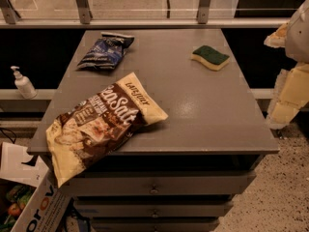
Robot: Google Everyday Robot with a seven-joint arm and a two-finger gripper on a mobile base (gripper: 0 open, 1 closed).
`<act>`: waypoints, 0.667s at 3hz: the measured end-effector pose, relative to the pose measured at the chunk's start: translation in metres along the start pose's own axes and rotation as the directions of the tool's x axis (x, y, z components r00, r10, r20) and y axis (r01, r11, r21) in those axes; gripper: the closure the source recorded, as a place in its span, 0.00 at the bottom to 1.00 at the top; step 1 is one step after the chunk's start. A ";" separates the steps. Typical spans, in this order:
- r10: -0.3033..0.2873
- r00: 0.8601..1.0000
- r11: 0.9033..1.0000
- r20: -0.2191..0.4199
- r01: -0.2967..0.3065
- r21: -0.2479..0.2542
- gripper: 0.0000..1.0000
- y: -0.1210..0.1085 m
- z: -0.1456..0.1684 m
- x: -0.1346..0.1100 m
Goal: Move blue chip bag near sponge
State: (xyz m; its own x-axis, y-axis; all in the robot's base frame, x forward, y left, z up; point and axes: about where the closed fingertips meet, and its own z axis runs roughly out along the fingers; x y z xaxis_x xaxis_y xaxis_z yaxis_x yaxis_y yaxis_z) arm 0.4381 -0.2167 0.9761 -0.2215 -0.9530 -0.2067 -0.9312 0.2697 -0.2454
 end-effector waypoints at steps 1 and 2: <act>0.001 1.000 1.000 0.003 -0.001 0.006 0.00 0.000 0.000 -0.001; 0.044 0.998 0.999 0.043 -0.043 -0.019 0.00 0.004 0.024 -0.009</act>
Offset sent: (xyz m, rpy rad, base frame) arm 0.0133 0.0307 -0.0615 0.1453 0.0582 -0.0662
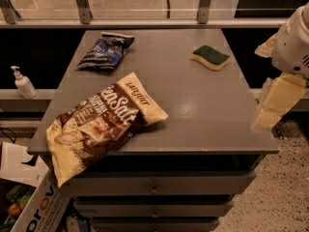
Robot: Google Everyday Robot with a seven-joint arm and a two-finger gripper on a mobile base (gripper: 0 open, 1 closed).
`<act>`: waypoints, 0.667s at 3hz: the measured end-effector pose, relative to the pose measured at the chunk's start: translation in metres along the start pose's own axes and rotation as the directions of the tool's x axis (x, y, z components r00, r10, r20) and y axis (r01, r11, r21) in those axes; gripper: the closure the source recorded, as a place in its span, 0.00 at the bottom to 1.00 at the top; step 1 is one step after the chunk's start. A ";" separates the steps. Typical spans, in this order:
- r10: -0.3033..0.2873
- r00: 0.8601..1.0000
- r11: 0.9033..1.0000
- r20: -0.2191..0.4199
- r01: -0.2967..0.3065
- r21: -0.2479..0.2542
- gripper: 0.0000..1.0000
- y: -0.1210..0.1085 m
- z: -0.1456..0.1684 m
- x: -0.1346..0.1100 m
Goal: Move blue chip bag near sponge
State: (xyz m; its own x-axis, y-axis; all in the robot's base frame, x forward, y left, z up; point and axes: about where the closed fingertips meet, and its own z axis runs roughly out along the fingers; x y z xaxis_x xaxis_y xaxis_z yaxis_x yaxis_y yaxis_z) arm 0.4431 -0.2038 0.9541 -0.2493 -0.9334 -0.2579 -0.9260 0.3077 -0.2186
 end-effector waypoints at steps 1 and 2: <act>0.040 0.997 0.999 0.068 -0.039 -0.026 0.00 0.001 0.029 -0.014; 0.080 0.985 0.996 0.150 -0.074 -0.051 0.00 -0.008 0.051 -0.030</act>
Offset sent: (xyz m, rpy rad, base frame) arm 0.0559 0.0554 -0.0577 0.3058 0.0131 -0.0464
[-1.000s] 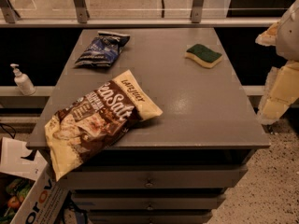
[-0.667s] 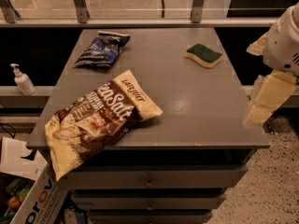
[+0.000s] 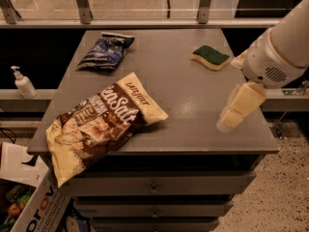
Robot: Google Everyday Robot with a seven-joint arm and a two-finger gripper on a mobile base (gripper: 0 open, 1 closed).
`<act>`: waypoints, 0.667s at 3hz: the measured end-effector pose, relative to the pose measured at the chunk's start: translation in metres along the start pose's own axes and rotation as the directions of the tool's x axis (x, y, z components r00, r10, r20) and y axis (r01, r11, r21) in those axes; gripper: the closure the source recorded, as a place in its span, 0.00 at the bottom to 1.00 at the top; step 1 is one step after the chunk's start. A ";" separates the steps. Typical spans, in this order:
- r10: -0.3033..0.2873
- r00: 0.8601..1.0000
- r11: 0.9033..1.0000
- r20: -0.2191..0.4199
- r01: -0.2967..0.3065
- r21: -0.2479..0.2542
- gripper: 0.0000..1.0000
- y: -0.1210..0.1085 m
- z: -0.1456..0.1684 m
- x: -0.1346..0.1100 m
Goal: Move blue chip bag near sponge
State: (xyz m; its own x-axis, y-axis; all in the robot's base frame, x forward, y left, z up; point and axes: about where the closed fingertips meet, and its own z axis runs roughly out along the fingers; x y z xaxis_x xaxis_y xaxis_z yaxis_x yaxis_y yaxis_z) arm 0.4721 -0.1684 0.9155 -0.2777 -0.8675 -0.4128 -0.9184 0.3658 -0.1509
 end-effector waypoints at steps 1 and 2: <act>0.032 0.995 0.999 0.099 -0.030 -0.018 0.00 -0.015 0.019 -0.020; 0.048 0.980 0.999 0.193 -0.044 -0.025 0.00 -0.028 0.037 -0.043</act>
Offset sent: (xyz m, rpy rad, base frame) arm 0.0792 0.0610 -0.0138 0.3143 -0.0765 -0.0080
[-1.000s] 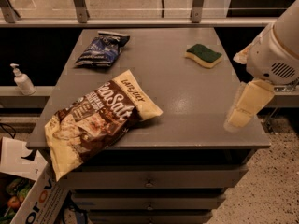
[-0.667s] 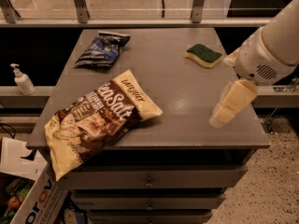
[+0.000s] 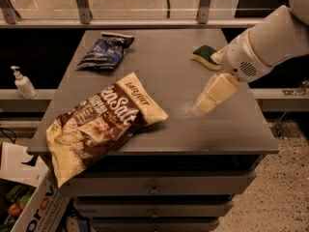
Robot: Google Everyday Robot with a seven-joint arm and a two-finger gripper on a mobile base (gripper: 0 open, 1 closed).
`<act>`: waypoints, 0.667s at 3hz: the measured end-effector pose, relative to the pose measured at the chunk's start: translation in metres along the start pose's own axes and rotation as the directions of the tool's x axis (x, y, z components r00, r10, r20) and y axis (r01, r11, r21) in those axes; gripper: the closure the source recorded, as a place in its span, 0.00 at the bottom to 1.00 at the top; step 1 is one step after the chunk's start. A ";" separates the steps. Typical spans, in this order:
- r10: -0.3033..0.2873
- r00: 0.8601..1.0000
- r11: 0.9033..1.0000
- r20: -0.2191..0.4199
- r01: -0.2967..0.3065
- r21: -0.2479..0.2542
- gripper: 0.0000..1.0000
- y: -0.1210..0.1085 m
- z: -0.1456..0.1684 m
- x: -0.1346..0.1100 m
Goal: Move blue chip bag near sponge
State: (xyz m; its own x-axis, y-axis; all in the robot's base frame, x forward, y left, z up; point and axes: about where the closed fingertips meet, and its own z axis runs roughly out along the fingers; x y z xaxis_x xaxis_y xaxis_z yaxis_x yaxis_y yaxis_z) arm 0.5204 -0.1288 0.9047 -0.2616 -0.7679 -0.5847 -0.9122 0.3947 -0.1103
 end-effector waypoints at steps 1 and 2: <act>0.029 0.995 1.000 0.095 -0.028 -0.010 0.00 -0.008 0.023 -0.025; 0.029 0.995 1.000 0.095 -0.028 -0.010 0.00 -0.008 0.023 -0.025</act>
Offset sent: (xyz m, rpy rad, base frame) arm 0.0163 0.0225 -0.0029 0.0785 -0.0104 -0.0041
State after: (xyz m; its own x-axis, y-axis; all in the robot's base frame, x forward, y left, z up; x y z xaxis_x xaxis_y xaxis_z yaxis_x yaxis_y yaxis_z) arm 0.5412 -0.1010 0.9022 -0.2563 -0.7047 -0.6616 -0.9075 0.4111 -0.0862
